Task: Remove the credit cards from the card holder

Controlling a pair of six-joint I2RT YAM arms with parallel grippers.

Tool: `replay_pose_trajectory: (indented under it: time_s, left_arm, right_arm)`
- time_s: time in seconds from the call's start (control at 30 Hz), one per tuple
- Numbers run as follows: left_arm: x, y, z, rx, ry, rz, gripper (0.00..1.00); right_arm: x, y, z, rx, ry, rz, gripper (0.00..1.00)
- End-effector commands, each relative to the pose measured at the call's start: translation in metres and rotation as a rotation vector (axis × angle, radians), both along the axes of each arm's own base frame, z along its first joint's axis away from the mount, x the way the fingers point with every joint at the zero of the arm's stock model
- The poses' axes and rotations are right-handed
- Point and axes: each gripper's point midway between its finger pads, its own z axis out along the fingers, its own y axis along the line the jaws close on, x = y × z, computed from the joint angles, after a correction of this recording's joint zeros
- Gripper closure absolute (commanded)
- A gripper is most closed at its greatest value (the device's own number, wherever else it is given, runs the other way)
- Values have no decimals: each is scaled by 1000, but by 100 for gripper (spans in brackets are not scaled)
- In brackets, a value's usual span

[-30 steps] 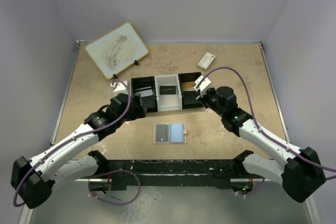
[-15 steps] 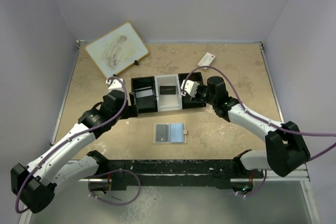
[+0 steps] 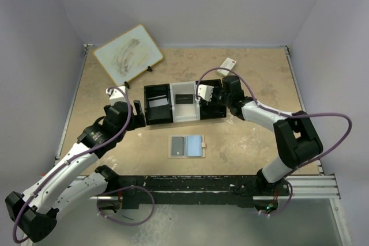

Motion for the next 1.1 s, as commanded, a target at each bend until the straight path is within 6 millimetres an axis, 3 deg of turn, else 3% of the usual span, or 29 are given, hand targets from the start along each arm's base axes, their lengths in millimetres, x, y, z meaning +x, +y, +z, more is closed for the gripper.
replay_pose_trajectory:
  time_s: [0.0, 0.1, 0.23, 0.4, 0.63, 0.77, 1.07]
  left_arm:
    - [4, 6, 13, -6, -40, 43, 23]
    - [4, 8, 13, -5, -43, 52, 23]
    - [4, 9, 14, -4, -45, 57, 23]
    - [4, 9, 13, -3, -45, 58, 23]
    - [4, 8, 13, -5, -42, 51, 23]
    - [4, 4, 11, -10, -36, 35, 23]
    - [4, 0, 8, -17, -24, 15, 24]
  right_arm:
    - [28, 11, 18, -4, -92, 41, 100]
    - [34, 12, 7, -35, -77, 47, 100]
    - [54, 14, 10, -51, -123, 47, 100]
    - [62, 16, -3, -74, -120, 64, 99]
    - [57, 12, -24, -95, -76, 57, 97]
    - [55, 11, -28, -80, -60, 37, 90]
    - [54, 8, -43, -103, -21, 32, 88]
